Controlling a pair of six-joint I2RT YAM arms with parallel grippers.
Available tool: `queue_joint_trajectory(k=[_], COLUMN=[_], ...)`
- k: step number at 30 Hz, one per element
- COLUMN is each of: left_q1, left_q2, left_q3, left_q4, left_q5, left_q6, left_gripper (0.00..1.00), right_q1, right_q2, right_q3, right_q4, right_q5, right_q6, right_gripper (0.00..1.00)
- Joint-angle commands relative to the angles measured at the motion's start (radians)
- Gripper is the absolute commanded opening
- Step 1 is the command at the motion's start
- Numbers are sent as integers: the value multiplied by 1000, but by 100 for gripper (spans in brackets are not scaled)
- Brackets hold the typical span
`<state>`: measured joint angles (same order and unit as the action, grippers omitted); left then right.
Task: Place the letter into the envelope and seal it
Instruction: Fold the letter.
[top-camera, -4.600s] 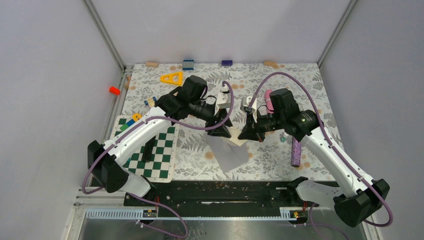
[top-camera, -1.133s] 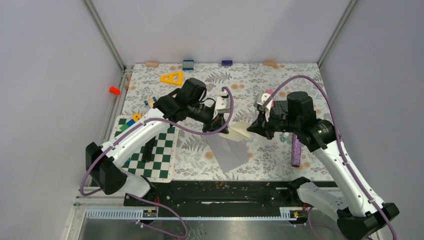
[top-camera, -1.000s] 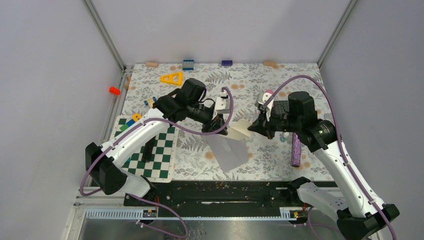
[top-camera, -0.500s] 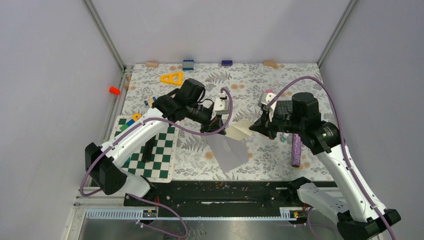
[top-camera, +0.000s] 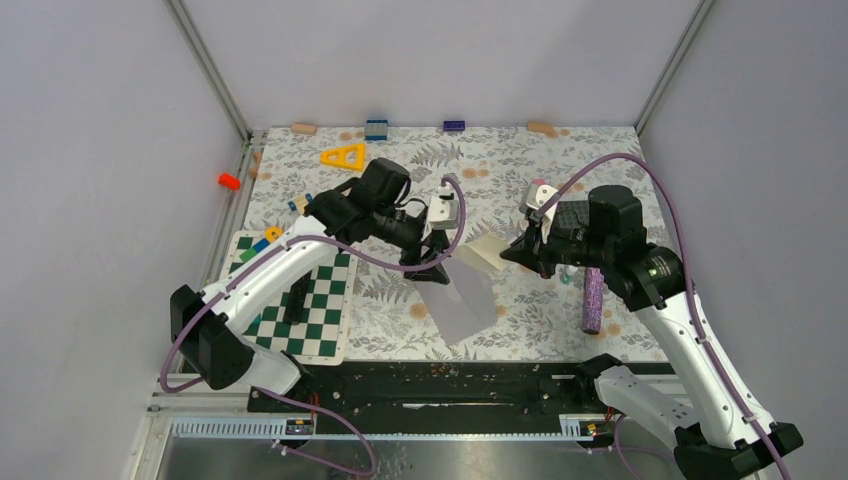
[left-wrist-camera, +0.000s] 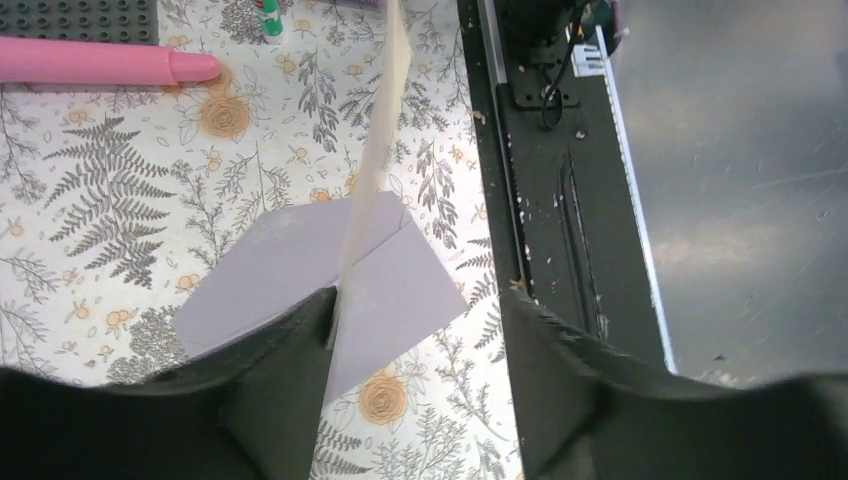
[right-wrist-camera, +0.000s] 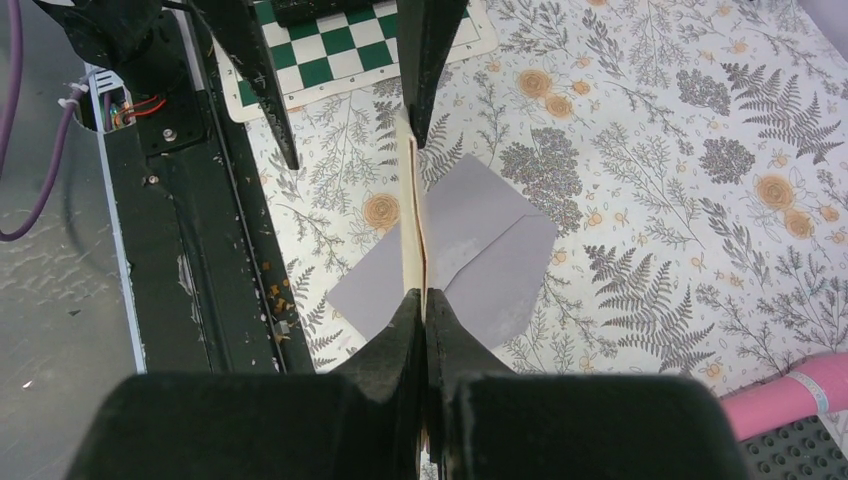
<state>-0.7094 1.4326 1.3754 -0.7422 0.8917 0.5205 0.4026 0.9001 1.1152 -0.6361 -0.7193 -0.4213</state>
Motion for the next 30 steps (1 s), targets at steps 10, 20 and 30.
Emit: queue_joint_trajectory(k=[10,20,30], left_q1=[5,4,4], left_q2=[-15,-15,-33], left_q3=[87,94,65], left_q4=[52,74,37], left_q5=[5,54,89], left_q6=[-54,-69,-14], left_gripper=[95,86,23], right_q1=[-10,-10,-14], right_q2=[31,89,96], right_q3=[25,22,38], right_q4=[34,36,37], right_q5=[-177,-265,-262], right_q6=[49,82,95], right_gripper=[0,0,0])
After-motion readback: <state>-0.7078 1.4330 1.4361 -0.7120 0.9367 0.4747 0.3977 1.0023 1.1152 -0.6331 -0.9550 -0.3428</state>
